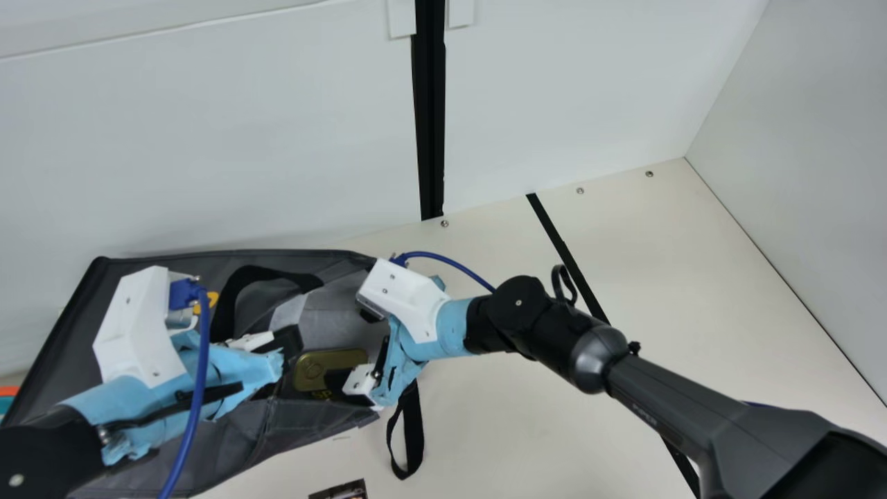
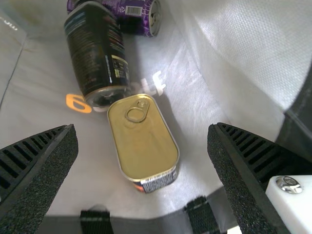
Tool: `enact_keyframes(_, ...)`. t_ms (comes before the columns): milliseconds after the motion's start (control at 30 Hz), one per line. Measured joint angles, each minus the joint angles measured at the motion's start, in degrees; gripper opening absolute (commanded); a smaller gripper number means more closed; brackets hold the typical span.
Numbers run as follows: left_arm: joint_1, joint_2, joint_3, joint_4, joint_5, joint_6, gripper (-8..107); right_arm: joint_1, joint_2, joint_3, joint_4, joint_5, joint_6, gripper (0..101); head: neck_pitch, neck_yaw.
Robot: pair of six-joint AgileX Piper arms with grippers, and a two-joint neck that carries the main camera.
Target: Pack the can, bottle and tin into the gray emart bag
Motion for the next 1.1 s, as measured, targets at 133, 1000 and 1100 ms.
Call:
enact_keyframes(133,0.0,0.0,0.0,0.0,0.0,0.0,10,-0.85,-1.93,1.73,-0.5,0.25,0.0,91,0.0,0.0)
enact_keyframes(1000,0.0,0.0,0.0,0.0,0.0,0.0,10,-6.81,-14.5,9.84,-4.74,3.57,3.34,91,0.0,0.0)
enact_keyframes(1100,0.0,0.0,0.0,0.0,0.0,0.0,10,-7.66,-16.0,10.47,-5.57,3.91,4.05,91,0.0,0.0)
